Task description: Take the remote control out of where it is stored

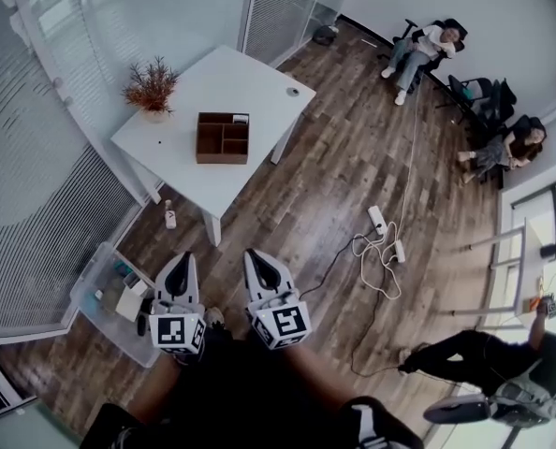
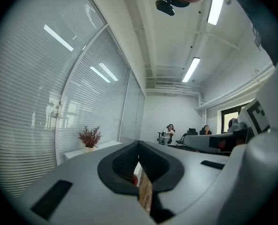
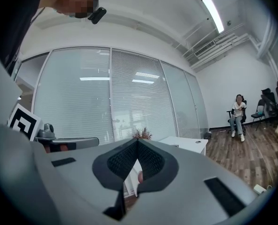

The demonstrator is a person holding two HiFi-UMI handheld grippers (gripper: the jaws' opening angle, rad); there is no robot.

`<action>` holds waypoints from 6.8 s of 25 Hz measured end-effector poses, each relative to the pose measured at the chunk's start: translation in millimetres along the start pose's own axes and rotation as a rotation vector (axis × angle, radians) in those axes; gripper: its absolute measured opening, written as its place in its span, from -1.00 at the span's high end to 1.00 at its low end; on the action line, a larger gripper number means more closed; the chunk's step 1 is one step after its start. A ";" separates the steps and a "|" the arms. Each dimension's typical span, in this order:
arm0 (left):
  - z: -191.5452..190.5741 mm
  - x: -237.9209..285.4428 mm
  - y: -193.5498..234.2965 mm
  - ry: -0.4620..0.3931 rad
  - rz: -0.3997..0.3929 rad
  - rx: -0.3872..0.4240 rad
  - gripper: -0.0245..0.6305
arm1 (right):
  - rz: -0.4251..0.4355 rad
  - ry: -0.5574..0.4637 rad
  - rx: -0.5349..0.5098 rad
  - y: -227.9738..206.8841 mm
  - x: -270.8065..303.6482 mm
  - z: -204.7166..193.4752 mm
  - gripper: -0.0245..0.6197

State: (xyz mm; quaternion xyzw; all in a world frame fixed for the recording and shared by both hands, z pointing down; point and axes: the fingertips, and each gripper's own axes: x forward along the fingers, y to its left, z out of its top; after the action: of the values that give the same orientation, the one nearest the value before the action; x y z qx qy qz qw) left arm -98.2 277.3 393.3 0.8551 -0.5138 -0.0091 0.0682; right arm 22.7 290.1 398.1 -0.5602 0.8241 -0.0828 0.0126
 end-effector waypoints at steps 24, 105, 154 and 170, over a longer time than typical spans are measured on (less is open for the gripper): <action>0.0 45.9 7.2 0.019 -0.097 -0.012 0.91 | -0.070 -0.011 0.023 -15.8 31.0 4.2 0.92; 16.5 360.7 96.5 0.069 0.009 -0.022 0.91 | -0.026 0.030 0.054 -206.6 308.1 26.2 0.92; -113.2 473.5 177.8 0.297 -0.064 -0.151 0.91 | 0.260 0.435 -0.123 -293.9 474.3 -145.4 0.46; -123.1 474.6 178.5 0.313 -0.066 -0.168 0.91 | 0.331 0.509 -0.224 -289.3 487.9 -166.8 0.44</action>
State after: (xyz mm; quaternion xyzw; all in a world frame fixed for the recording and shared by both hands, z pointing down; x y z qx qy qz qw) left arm -20.3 -209.7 563.6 0.8538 -0.4660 0.0793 0.2181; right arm 88.8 -244.8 641.3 -0.3779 0.8847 -0.1258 -0.2422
